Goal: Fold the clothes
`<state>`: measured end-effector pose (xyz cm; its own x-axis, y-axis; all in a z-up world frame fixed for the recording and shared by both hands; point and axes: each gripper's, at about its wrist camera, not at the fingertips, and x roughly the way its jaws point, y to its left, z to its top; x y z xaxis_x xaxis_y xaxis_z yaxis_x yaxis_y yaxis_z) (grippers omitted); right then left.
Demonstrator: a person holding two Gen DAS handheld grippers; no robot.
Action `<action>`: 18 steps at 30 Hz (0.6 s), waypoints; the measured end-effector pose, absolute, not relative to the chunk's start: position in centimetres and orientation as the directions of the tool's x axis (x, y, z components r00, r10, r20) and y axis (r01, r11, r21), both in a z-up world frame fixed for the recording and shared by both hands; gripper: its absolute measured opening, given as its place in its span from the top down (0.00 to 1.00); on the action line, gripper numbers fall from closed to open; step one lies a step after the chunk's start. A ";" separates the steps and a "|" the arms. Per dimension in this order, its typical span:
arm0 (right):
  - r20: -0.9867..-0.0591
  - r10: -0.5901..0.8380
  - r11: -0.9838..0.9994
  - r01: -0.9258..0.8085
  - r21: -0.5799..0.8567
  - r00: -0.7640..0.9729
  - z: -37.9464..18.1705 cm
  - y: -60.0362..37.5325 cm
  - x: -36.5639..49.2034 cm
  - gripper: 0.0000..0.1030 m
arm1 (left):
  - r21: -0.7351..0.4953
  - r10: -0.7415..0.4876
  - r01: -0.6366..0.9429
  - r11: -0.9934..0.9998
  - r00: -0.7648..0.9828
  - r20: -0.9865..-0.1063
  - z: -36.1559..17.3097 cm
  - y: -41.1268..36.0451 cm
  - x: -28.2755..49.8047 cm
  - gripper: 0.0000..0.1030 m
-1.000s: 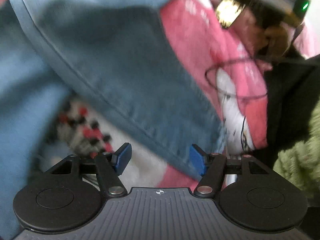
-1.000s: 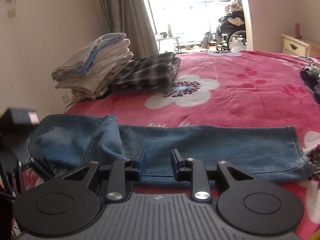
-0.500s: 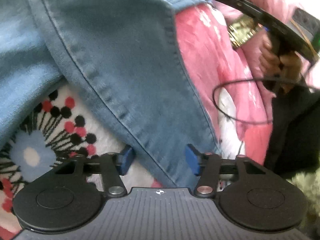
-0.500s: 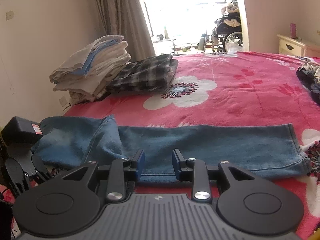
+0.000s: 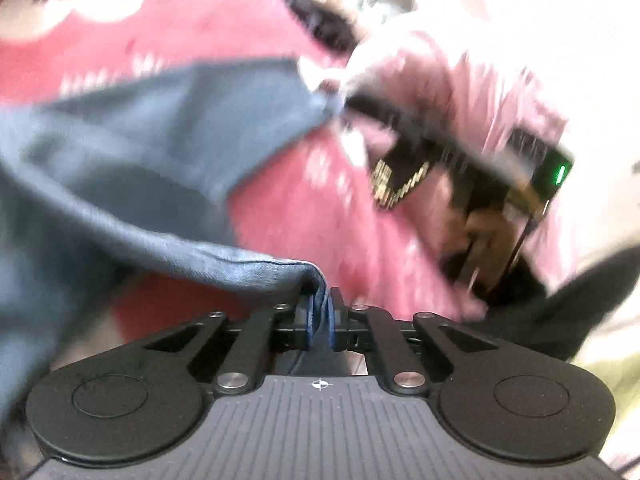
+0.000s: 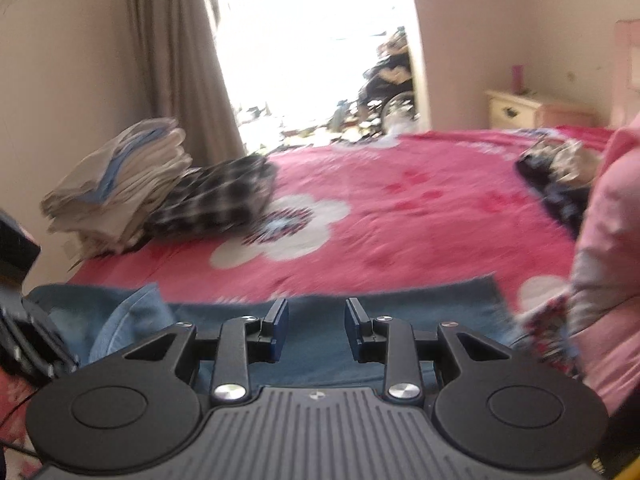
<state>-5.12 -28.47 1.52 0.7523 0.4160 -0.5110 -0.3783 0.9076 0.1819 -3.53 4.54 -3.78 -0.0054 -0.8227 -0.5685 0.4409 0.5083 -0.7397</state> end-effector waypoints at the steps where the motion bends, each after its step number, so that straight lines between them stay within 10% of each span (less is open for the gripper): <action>1: -0.503 0.401 0.915 -0.362 0.178 0.766 1.8 -28.9 -5.0 0.67 | -0.744 -0.833 0.441 0.502 0.015 -0.553 -3.3 4.3 -2.5 0.96; 9: -0.480 0.374 0.925 -0.281 0.256 0.794 2.4 -31.4 -3.8 0.65 | -0.770 -0.816 0.273 0.577 0.154 -0.557 -5.8 0.2 6.6 0.91; 18: -0.590 0.633 0.705 -0.688 0.172 0.501 0.5 -26.2 -4.7 0.64 | -0.816 -0.806 -0.038 0.577 0.136 -0.576 -12.2 0.2 11.8 0.76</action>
